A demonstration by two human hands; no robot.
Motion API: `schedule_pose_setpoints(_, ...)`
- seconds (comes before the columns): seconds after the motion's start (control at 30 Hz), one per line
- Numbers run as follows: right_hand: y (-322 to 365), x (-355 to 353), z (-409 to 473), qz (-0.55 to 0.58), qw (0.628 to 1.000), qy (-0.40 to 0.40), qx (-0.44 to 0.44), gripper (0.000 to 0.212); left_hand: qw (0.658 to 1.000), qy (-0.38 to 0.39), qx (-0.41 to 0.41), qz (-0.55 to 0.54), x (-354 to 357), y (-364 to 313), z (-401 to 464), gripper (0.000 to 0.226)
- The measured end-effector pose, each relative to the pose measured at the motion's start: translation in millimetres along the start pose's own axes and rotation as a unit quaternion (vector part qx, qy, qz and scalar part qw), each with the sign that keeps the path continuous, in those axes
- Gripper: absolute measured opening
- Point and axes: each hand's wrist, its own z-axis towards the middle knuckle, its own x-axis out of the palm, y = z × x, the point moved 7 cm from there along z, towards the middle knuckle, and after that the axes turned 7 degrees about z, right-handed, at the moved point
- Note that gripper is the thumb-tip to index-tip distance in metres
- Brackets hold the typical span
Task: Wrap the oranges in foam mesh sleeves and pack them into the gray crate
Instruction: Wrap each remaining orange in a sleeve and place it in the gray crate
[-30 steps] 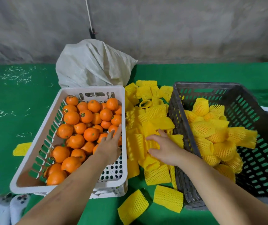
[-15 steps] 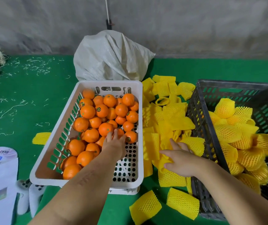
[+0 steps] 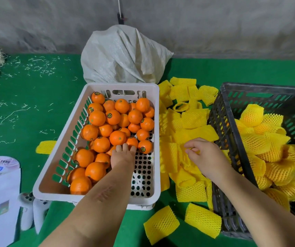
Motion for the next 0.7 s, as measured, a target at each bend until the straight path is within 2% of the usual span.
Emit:
schedule_pose_setpoints(0.07,-1.5,-5.0,0.0,0.039,0.999,-0.031,0.0,0.014,1.0,-0.01,-0.008,0.006,-0.2,1.3,1.0,0.069)
schedule_pose_setpoints(0.13,-5.2,-5.7,0.6,0.068,0.997,-0.035,0.011,0.014,1.0,0.001,-0.012,0.016,3.3,1.8,2.2,0.065)
schedule_pose_setpoints(0.23,-11.2,-3.9,1.9,0.107,0.993,-0.033,0.038,0.022,0.999,0.033,-0.018,-0.023,8.0,5.8,3.6,0.068)
schedule_pose_setpoints(0.33,-15.5,-0.5,4.0,0.136,0.989,-0.014,0.063,0.041,0.995,0.048,-0.027,-0.081,7.7,7.8,-0.8,0.071)
schedule_pose_setpoints(0.47,-18.4,-0.5,6.8,0.113,0.992,-0.01,0.052,0.022,0.976,0.019,-0.037,-0.214,-15.3,11.4,-15.7,0.063)
schedule_pose_setpoints(0.53,-22.1,-2.0,7.4,0.144,0.986,-0.024,0.08,0.019,0.938,-0.038,-0.018,-0.343,-35.9,17.3,-24.1,0.063)
schedule_pose_setpoints(0.63,-24.9,-4.4,5.6,0.215,0.966,-0.046,0.134,0.017,0.821,-0.168,0.028,-0.545,-67.7,29.2,-53.4,0.069)
schedule_pose_setpoints(0.7,-23.0,-5.1,5.5,0.239,0.96,-0.049,0.135,0.024,0.744,-0.212,0.063,-0.63,-81.6,29.6,-81.8,0.073)
